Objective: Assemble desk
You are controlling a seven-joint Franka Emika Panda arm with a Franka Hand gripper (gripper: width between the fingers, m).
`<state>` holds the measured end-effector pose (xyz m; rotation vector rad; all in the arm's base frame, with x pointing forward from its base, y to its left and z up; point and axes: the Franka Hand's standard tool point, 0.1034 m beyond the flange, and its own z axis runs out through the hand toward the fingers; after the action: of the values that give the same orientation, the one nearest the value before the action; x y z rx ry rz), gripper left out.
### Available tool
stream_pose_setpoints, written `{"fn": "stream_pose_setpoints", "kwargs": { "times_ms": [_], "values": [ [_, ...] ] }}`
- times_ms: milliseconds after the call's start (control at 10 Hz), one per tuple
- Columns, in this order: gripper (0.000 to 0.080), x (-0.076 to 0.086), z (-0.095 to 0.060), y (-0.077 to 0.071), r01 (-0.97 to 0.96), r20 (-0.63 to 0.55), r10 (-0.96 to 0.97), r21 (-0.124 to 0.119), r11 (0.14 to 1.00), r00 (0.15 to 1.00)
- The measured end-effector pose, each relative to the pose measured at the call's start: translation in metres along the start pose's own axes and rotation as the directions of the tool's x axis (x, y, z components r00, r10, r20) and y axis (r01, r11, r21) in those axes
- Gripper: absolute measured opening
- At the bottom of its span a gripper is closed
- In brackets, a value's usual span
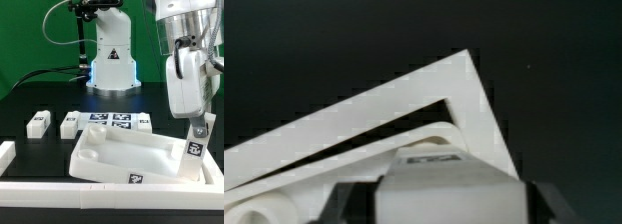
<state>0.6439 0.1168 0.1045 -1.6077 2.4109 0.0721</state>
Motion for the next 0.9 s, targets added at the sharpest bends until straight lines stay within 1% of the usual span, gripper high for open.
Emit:
{"fn": "stream_pose_setpoints", "kwargs": {
  "times_ms": [100,200,300,400,500,600,700,800,900],
  "values": [
    [0.0368,0.000,0.000,0.000,0.008,0.001,-0.008,-0.001,1.000,1.000],
    [0.0368,-0.001,0.001,0.001,0.016,0.003,-0.016,-0.002,1.000,1.000],
    [0.0504,-0.002,0.001,0.002,0.021,0.005,-0.021,-0.003,1.000,1.000],
    [0.0606,-0.004,0.001,0.002,0.031,0.007,-0.031,-0.003,1.000,1.000],
    [0.0606,-0.010,-0.007,0.001,0.056,0.015,-0.056,0.002,0.998,0.998],
    [0.0641,-0.018,-0.023,-0.002,0.082,0.031,-0.082,0.022,0.996,0.996],
    [0.0648,-0.024,-0.042,-0.001,0.091,0.050,-0.093,0.041,0.995,0.994],
    [0.0648,-0.028,-0.051,-0.001,0.098,0.058,-0.100,0.049,0.994,0.993],
    [0.0649,-0.027,-0.049,0.000,0.108,0.055,-0.111,0.048,0.993,0.992]
  ]
}}
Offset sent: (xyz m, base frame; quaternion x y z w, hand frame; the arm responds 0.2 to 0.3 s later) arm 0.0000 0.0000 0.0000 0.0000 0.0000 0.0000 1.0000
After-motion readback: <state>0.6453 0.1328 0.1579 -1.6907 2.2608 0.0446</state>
